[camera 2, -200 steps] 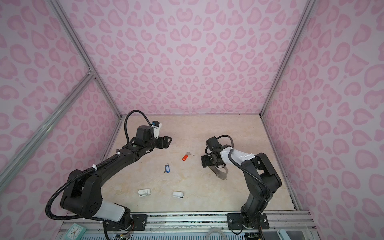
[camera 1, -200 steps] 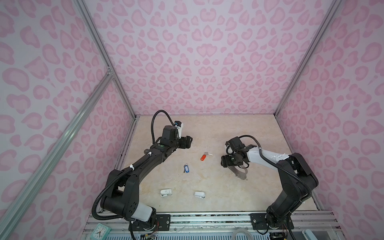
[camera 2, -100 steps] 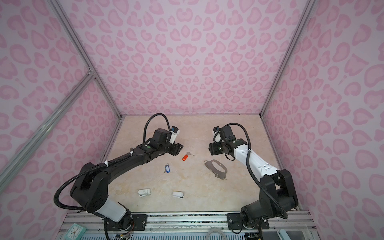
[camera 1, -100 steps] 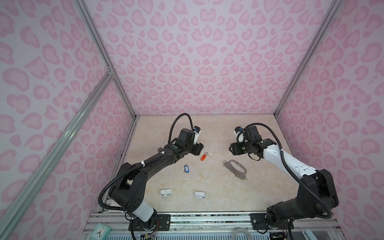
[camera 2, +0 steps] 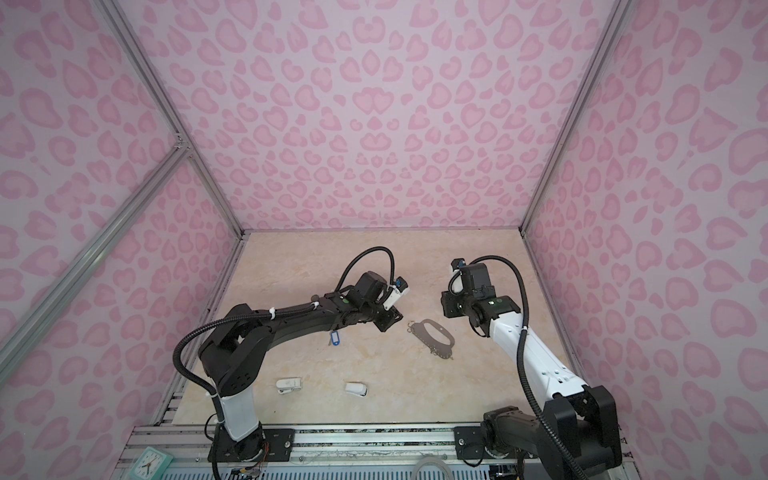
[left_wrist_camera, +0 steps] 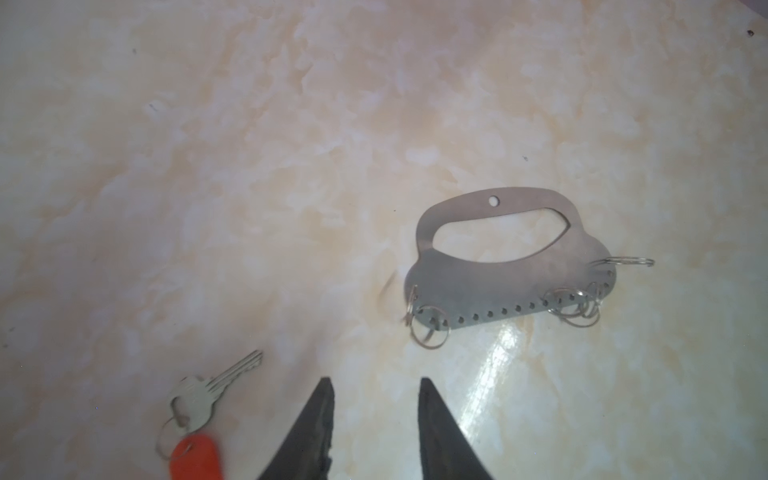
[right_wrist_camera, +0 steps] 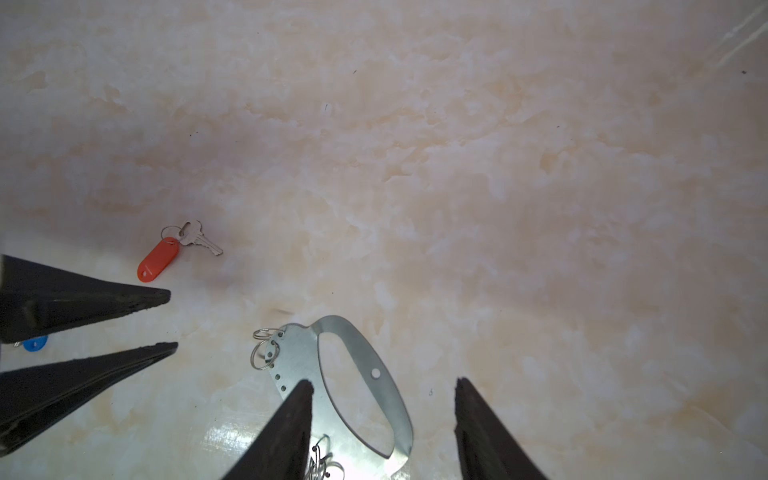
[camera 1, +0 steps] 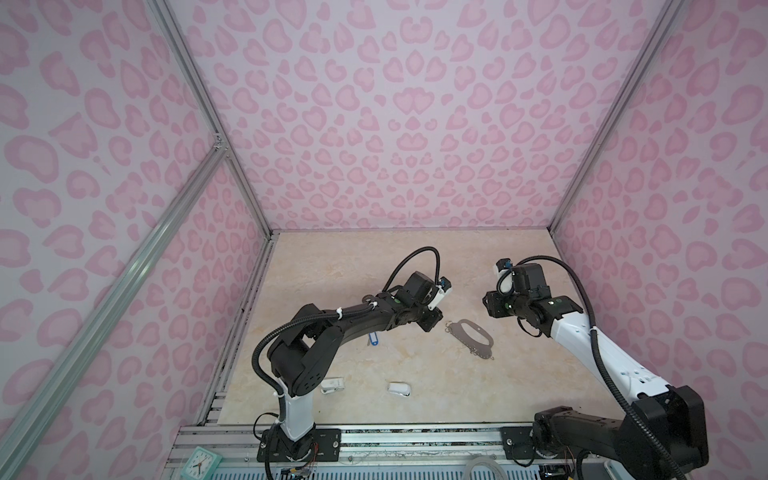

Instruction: Put the keys on the keyring

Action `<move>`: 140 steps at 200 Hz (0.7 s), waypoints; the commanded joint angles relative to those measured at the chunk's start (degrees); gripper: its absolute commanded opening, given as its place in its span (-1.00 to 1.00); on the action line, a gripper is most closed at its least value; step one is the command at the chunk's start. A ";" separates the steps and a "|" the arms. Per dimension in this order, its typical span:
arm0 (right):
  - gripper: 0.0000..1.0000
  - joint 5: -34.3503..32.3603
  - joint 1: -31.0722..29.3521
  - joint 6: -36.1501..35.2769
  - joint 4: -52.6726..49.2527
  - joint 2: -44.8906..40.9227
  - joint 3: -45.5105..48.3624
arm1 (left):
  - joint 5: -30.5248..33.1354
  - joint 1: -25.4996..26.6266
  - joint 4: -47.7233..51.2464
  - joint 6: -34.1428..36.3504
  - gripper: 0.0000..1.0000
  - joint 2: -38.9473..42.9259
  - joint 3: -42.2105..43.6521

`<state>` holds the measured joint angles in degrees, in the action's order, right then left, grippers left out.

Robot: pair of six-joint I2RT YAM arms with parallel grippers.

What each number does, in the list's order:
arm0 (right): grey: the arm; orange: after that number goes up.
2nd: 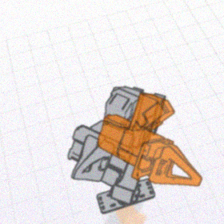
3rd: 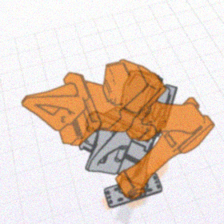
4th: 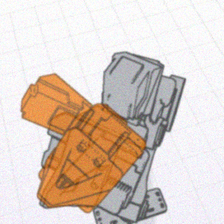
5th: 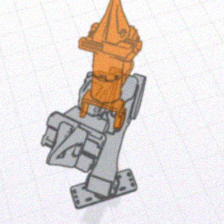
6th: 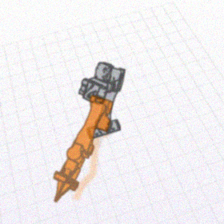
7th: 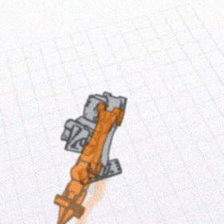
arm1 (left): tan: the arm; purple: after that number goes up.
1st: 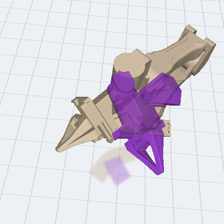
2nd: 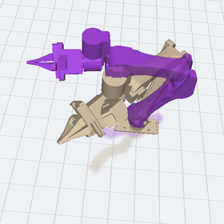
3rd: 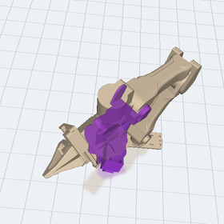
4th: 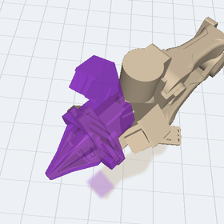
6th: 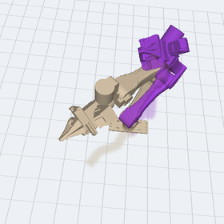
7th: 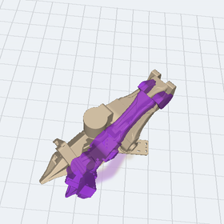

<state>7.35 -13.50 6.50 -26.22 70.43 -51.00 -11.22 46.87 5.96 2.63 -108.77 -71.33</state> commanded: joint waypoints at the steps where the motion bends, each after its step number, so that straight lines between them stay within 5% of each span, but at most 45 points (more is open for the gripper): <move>1: 0.10 -0.70 -0.04 0.13 1.48 -0.60 0.80 | -0.86 1.14 -1.56 0.71 -0.36 -2.44 -2.06; 140: 0.05 2.58 -0.03 -0.87 1.34 0.37 1.20 | 0.06 1.82 0.68 -0.17 -0.48 -9.20 -7.25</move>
<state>9.30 -13.43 6.26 -25.58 70.41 -49.82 -10.92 48.66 5.96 2.57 -116.73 -76.05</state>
